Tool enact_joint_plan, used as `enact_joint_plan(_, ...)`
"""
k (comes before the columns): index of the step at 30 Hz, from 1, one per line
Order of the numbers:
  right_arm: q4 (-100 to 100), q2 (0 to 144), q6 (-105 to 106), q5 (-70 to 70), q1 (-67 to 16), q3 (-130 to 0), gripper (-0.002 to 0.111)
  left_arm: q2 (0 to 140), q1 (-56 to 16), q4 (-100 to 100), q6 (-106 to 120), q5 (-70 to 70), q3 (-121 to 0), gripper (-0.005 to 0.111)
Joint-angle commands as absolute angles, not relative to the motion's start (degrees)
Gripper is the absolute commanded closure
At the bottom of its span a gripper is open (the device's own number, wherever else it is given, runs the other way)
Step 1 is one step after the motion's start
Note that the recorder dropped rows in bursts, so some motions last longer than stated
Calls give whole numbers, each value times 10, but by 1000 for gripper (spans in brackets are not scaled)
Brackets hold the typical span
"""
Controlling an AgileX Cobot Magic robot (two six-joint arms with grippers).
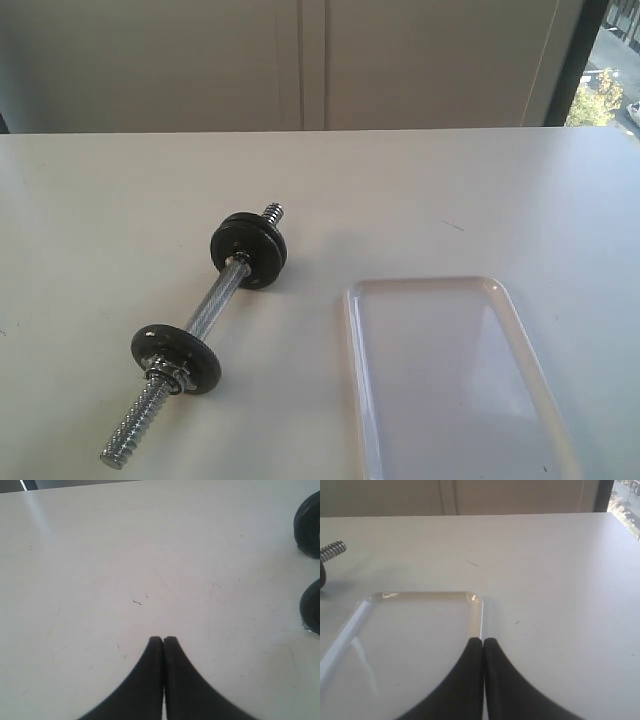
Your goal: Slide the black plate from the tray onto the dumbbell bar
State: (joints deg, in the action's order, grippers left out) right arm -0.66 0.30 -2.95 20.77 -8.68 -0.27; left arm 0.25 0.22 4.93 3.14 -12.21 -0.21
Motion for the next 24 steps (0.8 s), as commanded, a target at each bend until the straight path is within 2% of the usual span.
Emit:
enact_joint_plan(1, -15, 0, -29, 197, -98, 0, 108, 0, 5, 54, 26, -120, 0, 107)
enact_joint_plan(17, -17, 0, -29, 192, -97, 0, 108, 0, 5, 54, 26, -120, 0, 107)
enact_joint_plan(24, -17, 0, -29, 192, -66, 0, 108, 0, 5, 54, 26, -120, 0, 107)
